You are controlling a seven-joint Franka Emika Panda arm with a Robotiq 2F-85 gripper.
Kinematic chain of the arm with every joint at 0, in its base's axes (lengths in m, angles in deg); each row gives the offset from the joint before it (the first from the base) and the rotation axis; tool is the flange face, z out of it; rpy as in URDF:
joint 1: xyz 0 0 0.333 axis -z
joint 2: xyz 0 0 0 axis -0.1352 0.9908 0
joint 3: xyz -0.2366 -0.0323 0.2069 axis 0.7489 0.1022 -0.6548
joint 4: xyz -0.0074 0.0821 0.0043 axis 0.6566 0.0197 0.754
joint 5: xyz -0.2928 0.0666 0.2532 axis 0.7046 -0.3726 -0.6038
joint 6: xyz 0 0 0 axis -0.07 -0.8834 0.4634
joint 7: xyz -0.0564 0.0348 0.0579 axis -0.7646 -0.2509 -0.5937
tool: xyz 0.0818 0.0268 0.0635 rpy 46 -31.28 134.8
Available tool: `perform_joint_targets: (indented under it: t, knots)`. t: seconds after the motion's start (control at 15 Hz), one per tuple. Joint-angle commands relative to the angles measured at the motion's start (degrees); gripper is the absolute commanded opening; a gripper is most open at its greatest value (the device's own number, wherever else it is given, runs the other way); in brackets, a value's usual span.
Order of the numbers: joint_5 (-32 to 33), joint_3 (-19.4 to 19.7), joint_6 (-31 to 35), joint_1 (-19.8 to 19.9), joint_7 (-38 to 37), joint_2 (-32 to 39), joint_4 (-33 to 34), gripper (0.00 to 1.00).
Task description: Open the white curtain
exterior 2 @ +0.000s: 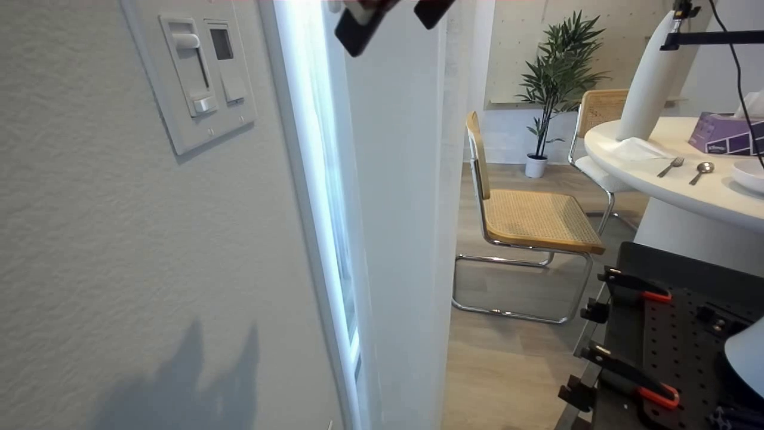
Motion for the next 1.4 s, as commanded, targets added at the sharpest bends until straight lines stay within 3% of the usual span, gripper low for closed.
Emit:
perform_joint_targets:
  t: [0.0, 0.13, 0.27, 0.73, 1.33]
  knots:
    - [2.7, -3.2, -2.1, 6.9, -5.1, 5.8, 8.9, 1.0]
    - [3.6, -3.9, -4.6, 8.2, -6.7, 7.0, 12.1, 1.0]
    - [3.1, -2.0, -9.1, 5.2, -8.3, 5.4, 13.6, 1.0]
    - [6.1, 1.8, -20.7, 4.5, -14.7, 7.6, 19.3, 1.0]
    - [16.9, 4.9, -18.0, 4.4, -21.1, 12.3, 20.5, 1.0]
